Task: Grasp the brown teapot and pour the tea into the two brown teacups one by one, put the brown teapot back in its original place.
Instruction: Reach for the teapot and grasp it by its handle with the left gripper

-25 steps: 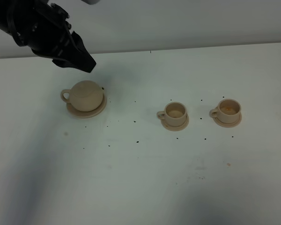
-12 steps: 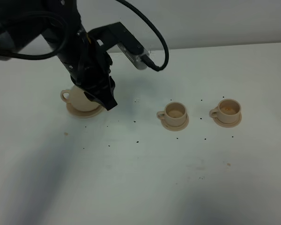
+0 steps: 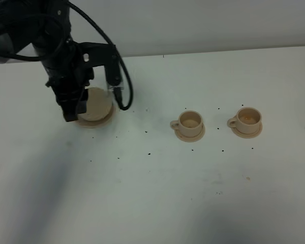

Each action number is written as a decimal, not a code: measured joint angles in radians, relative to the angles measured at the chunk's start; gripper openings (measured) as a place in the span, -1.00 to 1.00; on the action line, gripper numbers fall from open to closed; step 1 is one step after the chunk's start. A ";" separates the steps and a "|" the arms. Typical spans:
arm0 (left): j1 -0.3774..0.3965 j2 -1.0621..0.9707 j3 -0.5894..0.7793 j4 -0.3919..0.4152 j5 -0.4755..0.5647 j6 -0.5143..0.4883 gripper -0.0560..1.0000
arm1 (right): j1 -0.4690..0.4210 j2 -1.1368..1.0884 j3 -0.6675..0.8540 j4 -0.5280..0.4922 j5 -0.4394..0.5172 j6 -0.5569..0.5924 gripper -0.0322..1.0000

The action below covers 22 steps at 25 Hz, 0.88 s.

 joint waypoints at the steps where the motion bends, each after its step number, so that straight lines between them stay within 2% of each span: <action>1: 0.023 0.000 0.000 -0.018 0.000 0.055 -0.28 | 0.000 0.000 0.000 0.000 0.000 0.000 -0.28; 4: 0.100 0.000 0.000 -0.070 0.000 0.154 -0.28 | 0.000 0.000 0.000 0.001 0.000 0.000 -0.28; 7: 0.164 0.003 0.000 -0.114 -0.007 0.173 -0.29 | 0.000 0.000 0.000 0.001 0.000 0.000 -0.28; 9: 0.187 0.014 0.000 -0.119 -0.047 0.187 -0.32 | 0.000 0.000 0.000 0.002 0.000 0.000 -0.28; 16: 0.200 0.109 -0.001 -0.015 -0.160 0.227 -0.38 | 0.000 0.000 0.000 0.008 0.000 0.000 -0.28; 22: 0.210 0.176 -0.001 -0.008 -0.254 0.227 -0.38 | 0.000 0.000 0.000 0.009 0.000 0.000 -0.28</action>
